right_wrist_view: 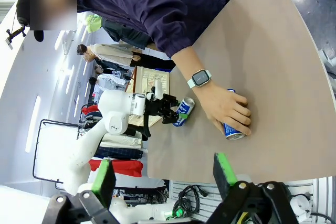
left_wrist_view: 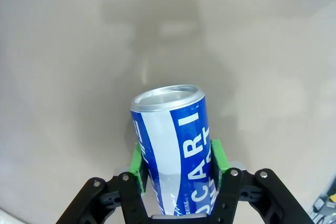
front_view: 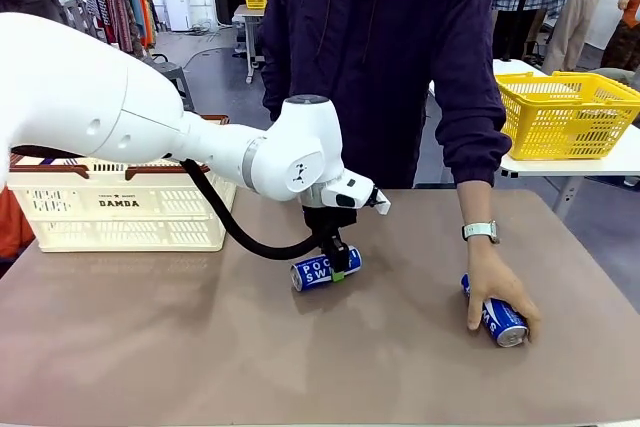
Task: Place the drinks into the Shopping basket.
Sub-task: Pick up one drink and place it into the Shopping basket.
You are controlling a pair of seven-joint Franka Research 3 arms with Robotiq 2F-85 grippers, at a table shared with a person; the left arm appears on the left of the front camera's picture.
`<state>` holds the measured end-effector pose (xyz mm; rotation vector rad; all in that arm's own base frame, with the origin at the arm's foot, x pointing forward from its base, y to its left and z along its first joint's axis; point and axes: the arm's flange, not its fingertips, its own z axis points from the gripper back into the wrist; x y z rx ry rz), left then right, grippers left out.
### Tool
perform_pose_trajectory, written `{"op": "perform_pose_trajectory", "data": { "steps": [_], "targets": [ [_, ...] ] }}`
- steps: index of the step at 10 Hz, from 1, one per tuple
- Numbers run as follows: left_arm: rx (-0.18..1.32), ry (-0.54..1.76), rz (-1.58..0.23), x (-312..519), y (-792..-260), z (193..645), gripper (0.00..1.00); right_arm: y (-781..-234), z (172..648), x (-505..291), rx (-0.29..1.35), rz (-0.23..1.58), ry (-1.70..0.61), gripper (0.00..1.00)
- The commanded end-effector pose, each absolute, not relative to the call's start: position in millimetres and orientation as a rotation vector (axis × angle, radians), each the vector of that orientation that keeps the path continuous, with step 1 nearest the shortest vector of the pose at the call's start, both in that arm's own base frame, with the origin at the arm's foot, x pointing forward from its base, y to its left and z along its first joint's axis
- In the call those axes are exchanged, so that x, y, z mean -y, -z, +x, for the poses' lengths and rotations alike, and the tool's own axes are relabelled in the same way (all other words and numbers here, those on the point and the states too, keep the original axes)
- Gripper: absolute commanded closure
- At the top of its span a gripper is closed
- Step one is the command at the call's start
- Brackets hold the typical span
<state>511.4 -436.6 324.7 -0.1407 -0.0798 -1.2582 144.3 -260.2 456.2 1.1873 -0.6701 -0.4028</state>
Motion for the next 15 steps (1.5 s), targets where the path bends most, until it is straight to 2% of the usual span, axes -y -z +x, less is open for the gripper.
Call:
{"op": "perform_pose_trajectory", "data": {
  "steps": [1,2,4,6,8,9,10,14,15],
  "targets": [
    [0.096,1.125,-0.135,405,-397,496,1.0,-460,146,261,0.71,1.199,0.39,0.0],
    [0.068,1.09,-0.155,374,-451,480,1.0,-460,146,261,0.71,1.199,0.39,0.0],
    [-0.031,0.88,-0.173,320,-517,456,1.0,-460,146,261,0.71,1.199,0.39,0.0],
    [-0.061,0.706,-0.158,258,-550,423,1.0,-460,146,261,0.71,1.199,0.39,0.0],
    [0.002,0.525,-0.18,194,-559,393,1.0,-460,146,261,0.71,1.199,0.39,0.0],
    [0.031,0.414,-0.192,188,-553,379,1.0,-460,146,261,0.71,1.199,0.39,0.0],
    [-0.053,0.614,-0.153,207,-573,412,1.0,-460,146,261,0.71,1.199,0.39,0.0],
    [-0.047,0.573,-0.165,203,-562,402,1.0,-460,146,261,0.71,1.199,0.39,0.0],
    [-0.022,0.502,-0.18,185,-586,426,1.0,-460,146,261,0.71,1.199,0.39,0.0]
  ]
}}
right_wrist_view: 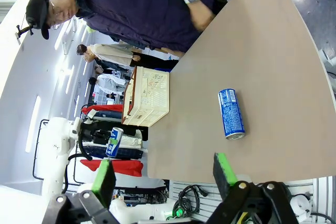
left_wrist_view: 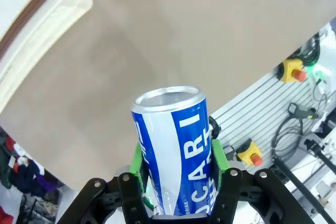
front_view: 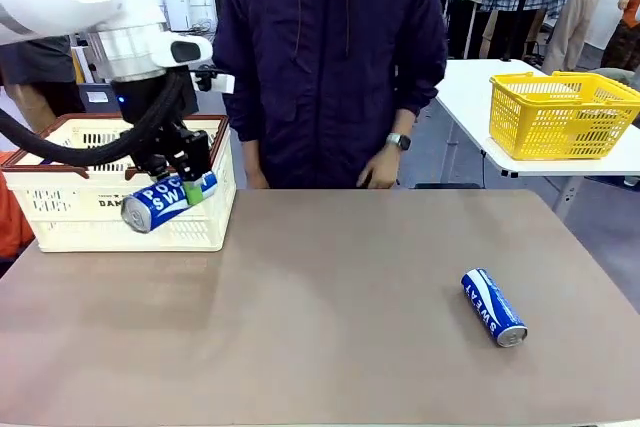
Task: Place the drinks into the Shopping basket.
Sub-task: Pick up one drink and place it into the Shopping basket.
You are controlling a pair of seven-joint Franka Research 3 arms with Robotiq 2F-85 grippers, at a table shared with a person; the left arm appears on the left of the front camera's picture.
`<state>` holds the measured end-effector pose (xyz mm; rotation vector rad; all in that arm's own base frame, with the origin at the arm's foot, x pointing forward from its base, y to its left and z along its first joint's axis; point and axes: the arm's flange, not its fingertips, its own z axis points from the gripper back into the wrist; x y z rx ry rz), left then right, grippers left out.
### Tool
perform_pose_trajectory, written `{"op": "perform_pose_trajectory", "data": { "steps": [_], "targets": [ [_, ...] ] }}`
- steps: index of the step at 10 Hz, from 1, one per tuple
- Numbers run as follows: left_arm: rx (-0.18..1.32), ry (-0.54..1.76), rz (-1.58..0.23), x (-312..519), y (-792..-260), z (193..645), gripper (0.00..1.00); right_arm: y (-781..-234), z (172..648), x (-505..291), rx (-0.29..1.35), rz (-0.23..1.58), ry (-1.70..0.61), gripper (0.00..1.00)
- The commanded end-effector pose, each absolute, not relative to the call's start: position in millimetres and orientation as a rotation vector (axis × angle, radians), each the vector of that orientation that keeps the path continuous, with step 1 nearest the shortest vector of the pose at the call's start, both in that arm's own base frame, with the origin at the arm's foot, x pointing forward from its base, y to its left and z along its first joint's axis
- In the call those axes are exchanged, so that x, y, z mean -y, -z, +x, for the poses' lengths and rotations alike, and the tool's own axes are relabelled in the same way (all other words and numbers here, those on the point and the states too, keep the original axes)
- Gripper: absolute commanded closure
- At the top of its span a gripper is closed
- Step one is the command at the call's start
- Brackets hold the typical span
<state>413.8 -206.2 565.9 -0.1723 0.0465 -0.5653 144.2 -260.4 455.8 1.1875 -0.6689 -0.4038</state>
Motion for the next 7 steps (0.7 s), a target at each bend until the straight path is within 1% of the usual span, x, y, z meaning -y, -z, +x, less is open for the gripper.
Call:
{"op": "perform_pose_trajectory", "data": {
  "steps": [1,2,3,4,5,6,7],
  "targets": [
    [0.008,0.435,-0.168,167,-615,463,1.0,-460,146,261,0.71,1.199,0.39,0.0],
    [0.062,0.419,-0.16,146,-639,506,1.0,-460,146,261,0.71,1.199,0.39,0.0],
    [0.088,0.394,-0.197,121,-651,553,1.0,-460,146,261,0.71,1.199,0.39,0.0],
    [0.088,0.328,-0.145,106,-649,585,1.0,-460,146,261,0.71,1.199,0.39,0.0],
    [0.084,0.342,-0.128,88,-639,626,1.0,-460,146,261,0.71,1.199,0.39,0.0],
    [0.144,0.302,-0.133,73,-626,654,1.0,-460,146,261,0.71,1.199,0.39,0.0],
    [0.189,0.252,-0.111,64,-608,671,1.0,-460,146,261,0.71,1.199,0.39,0.0]
  ]
}}
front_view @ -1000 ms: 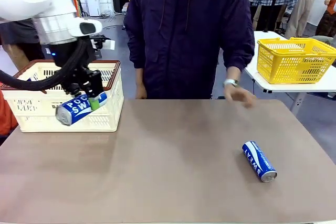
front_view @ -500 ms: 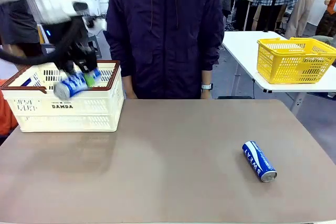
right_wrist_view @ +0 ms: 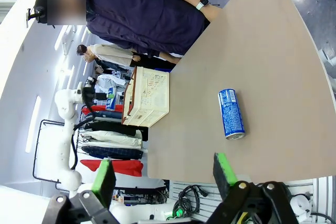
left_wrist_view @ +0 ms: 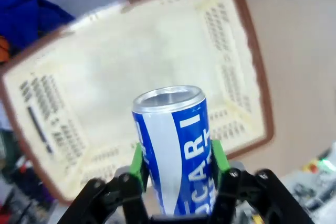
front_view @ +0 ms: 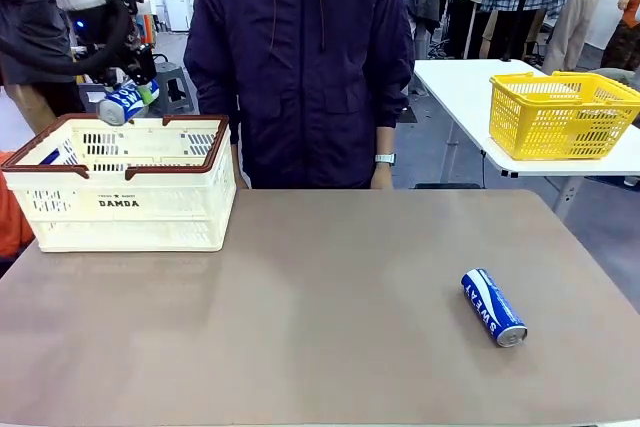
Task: Place the drinks into the Shopping basket.
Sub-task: Pick up one drink and place it into the Shopping basket.
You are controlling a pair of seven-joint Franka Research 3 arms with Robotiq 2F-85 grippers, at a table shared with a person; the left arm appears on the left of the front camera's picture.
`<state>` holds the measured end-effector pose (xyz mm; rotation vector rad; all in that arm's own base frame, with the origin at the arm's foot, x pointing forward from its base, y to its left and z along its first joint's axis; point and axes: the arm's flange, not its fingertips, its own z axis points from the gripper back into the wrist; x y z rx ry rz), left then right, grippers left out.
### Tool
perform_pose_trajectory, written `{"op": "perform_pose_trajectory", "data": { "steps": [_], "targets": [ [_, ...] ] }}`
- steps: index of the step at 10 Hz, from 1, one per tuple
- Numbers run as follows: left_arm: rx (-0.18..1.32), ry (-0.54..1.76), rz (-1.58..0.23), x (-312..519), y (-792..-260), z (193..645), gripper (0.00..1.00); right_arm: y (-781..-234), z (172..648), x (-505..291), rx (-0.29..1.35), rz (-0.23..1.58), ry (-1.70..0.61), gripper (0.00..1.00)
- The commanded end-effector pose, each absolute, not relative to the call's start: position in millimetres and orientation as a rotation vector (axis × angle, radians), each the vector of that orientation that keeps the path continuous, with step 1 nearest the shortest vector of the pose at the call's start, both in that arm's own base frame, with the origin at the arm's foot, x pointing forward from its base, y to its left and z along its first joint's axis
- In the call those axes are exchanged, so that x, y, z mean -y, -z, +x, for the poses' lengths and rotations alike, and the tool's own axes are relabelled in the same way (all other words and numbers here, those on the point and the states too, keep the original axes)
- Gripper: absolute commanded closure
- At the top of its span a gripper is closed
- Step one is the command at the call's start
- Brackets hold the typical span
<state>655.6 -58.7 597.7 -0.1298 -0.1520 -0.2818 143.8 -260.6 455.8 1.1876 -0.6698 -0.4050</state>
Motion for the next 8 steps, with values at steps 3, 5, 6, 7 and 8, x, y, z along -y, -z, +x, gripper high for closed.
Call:
{"op": "perform_pose_trajectory", "data": {
  "steps": [3,5,6,7,8],
  "targets": [
    [0.229,0.173,-0.073,56,-546,672,1.0,-460,146,261,0.71,1.199,0.39,0.0],
    [0.254,0.165,-0.035,59,-497,669,1.0,-460,146,261,0.71,1.199,0.39,0.0],
    [0.213,0.172,-0.059,62,-474,666,1.0,-460,146,261,0.71,1.199,0.39,0.0],
    [0.176,0.165,-0.078,64,-454,663,1.0,-460,146,261,0.71,1.199,0.39,0.0],
    [0.161,0.156,-0.094,63,-440,660,1.0,-460,146,261,0.71,1.199,0.39,0.0]
  ]
}}
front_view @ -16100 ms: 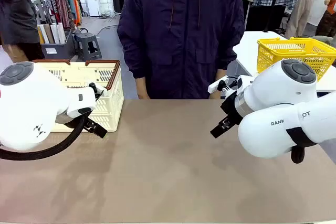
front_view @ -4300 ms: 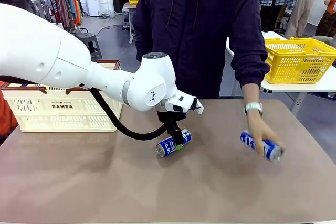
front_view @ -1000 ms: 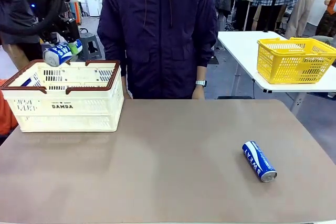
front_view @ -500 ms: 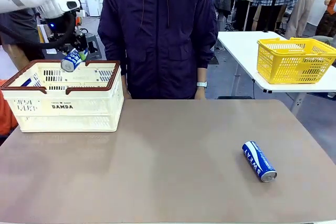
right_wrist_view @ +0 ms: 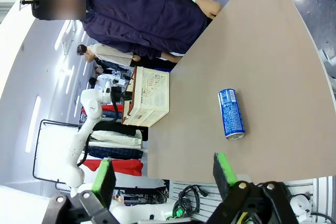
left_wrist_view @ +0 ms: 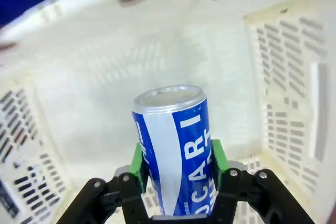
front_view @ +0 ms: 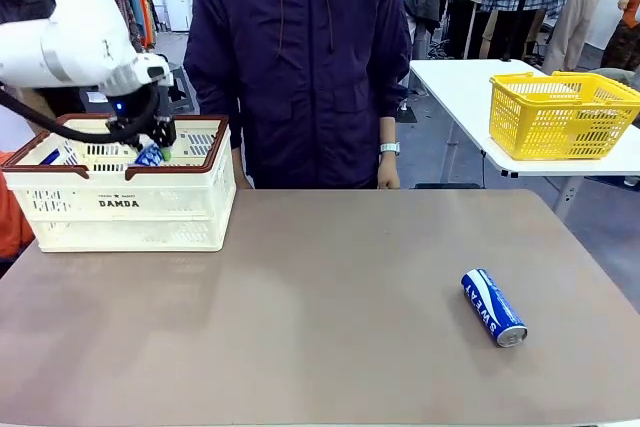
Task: Place the drinks into the Shopping basket.
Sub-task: Pick up one drink and place it into the Shopping basket.
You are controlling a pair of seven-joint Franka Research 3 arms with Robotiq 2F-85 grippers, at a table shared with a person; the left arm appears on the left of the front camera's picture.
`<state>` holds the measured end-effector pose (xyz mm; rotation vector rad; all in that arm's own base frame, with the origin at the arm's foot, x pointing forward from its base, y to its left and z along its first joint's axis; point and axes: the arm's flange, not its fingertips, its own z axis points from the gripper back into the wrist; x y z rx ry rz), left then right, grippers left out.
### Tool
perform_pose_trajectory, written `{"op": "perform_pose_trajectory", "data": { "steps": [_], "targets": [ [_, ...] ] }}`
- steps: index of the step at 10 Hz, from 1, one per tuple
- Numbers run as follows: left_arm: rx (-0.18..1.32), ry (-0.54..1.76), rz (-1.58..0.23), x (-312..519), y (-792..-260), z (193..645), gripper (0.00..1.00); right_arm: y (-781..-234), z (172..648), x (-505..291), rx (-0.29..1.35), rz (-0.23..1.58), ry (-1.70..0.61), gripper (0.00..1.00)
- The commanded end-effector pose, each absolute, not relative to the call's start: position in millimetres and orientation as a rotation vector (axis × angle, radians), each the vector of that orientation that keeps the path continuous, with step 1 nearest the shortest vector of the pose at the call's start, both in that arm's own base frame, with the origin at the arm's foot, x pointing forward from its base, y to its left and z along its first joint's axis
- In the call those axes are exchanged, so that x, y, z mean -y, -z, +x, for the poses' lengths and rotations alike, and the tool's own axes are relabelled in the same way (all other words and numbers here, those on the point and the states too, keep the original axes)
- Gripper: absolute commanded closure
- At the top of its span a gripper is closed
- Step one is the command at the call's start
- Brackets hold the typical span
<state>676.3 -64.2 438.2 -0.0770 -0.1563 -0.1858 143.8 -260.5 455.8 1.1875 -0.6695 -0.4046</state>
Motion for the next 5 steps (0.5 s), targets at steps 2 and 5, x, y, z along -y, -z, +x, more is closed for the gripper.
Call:
{"op": "perform_pose_trajectory", "data": {
  "steps": [2,5],
  "targets": [
    [0.129,0.131,-0.06,65,-421,660,1.0,-460,146,261,0.71,1.199,0.39,0.0],
    [0.117,0.148,-0.062,67,-408,667,1.0,-460,146,261,0.71,1.199,0.39,0.0]
  ]
}}
